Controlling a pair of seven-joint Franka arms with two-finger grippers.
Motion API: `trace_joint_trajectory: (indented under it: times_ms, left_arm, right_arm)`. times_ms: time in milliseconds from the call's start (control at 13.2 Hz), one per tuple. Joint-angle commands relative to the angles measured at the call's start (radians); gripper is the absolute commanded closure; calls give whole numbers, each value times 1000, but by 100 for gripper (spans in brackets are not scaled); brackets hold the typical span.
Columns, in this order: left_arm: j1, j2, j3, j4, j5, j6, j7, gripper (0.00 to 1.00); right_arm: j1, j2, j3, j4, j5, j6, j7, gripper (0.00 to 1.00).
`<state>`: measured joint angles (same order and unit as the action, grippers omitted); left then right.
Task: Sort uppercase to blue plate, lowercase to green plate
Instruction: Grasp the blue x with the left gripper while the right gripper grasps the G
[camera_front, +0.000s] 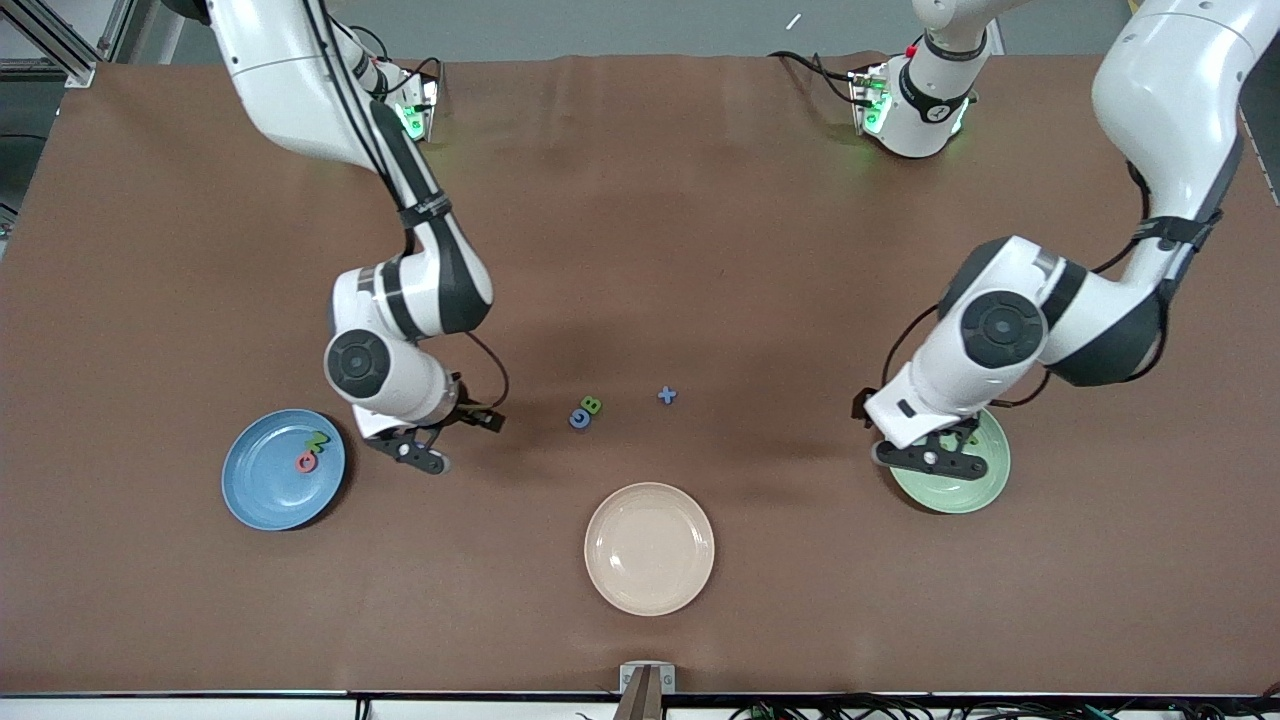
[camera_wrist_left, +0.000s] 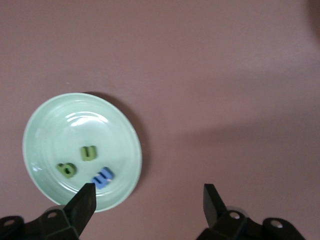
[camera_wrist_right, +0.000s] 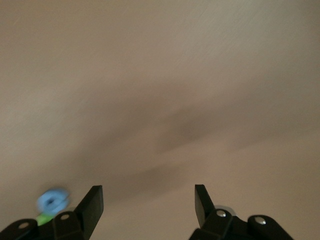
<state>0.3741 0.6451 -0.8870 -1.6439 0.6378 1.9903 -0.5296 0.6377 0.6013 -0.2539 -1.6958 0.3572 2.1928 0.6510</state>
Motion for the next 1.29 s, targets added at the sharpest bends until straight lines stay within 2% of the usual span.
trace_joint_trajectory:
  times_ms: [0, 227, 302, 756, 907, 1210]
  left_arm:
    - [-81, 40, 5, 48, -6, -21, -186, 12]
    - [-208, 97, 17, 64, -15, -10, -489, 22]
    - [-254, 119, 37, 84, -15, -8, -563, 30]
    - [-593, 243, 250, 223, -17, 119, -1056, 33]
    - [-622, 294, 255, 259, -15, 171, -1194, 33]
    - [-662, 321, 287, 262, -17, 208, -1294, 36]
  right_arm:
    - [49, 14, -4, -1, 68, 62, 90, 18]
    - [137, 80, -4, 8, 68, 180, 215, 18]
    - [149, 98, -4, 19, 68, 200, 232, 18]
    - [181, 175, -4, 76, 66, 251, 268, 24]
    - [191, 192, -4, 87, 65, 252, 266, 30]
    - [192, 209, -4, 102, 63, 251, 266, 46]
